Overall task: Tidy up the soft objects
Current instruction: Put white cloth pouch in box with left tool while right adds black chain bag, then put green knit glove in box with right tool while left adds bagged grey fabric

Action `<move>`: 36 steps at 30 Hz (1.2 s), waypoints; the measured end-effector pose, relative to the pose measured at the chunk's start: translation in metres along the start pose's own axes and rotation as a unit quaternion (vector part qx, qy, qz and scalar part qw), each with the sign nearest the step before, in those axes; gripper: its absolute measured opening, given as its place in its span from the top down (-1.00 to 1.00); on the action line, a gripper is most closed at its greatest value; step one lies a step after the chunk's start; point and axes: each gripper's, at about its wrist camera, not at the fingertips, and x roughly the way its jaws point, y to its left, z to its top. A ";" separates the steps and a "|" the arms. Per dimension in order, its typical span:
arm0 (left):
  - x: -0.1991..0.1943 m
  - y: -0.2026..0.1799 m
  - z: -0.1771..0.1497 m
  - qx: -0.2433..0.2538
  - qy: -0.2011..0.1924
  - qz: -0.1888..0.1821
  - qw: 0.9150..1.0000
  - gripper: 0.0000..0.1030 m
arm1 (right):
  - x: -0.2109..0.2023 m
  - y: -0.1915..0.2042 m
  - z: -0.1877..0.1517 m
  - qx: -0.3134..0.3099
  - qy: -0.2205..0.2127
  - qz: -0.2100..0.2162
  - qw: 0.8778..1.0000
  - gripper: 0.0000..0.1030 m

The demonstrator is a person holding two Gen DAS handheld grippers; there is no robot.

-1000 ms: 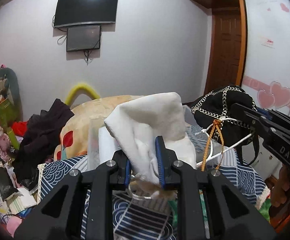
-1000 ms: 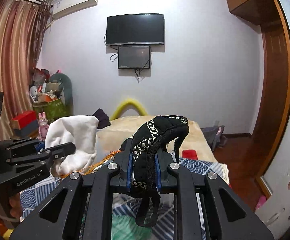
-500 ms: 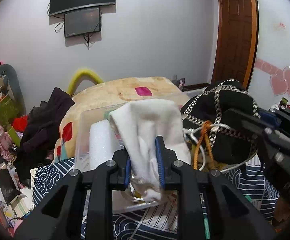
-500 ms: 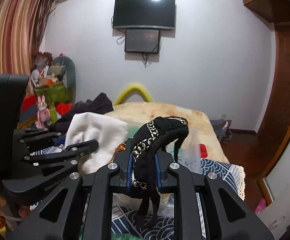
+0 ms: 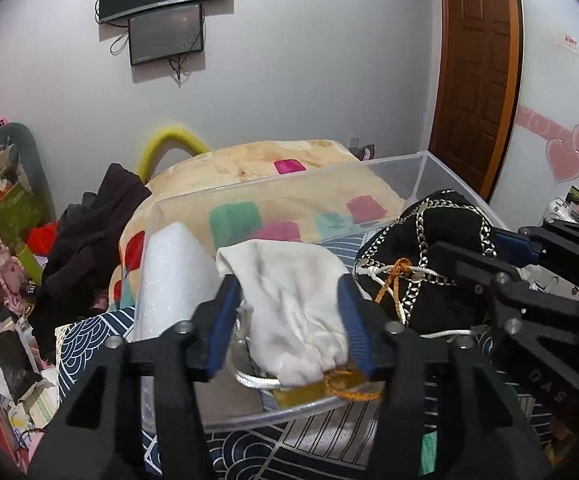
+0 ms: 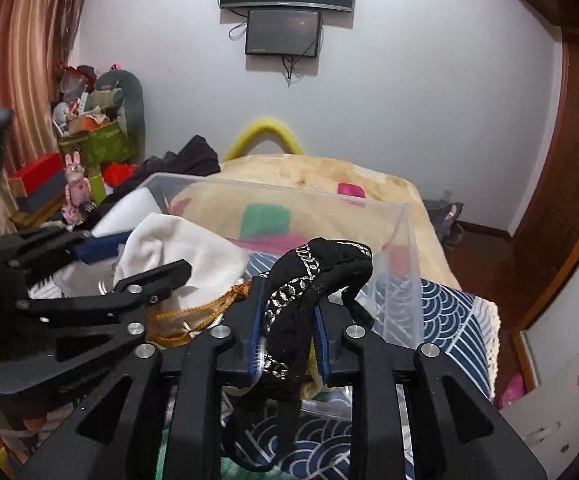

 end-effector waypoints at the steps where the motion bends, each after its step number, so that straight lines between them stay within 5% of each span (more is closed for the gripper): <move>1: -0.002 0.000 -0.001 0.000 -0.002 0.001 1.000 -0.16 | -0.003 0.000 -0.002 -0.001 0.000 -0.005 1.000 0.51; 11: -0.031 -0.001 -0.007 -0.004 -0.014 -0.012 1.000 -0.55 | -0.027 -0.011 -0.004 0.008 -0.021 -0.008 1.000 -0.29; 17: -0.054 0.003 -0.012 -0.019 -0.028 -0.023 0.999 -0.84 | -0.048 -0.008 -0.006 0.007 -0.047 -0.011 0.999 -0.52; 24: -0.081 0.002 -0.030 -0.021 -0.042 -0.028 0.999 -0.93 | -0.057 -0.006 -0.022 0.008 -0.043 0.006 0.999 -0.58; 36: -0.078 -0.002 -0.086 -0.016 0.014 -0.036 0.999 -0.94 | -0.009 0.007 -0.070 0.011 0.061 0.045 0.997 -0.57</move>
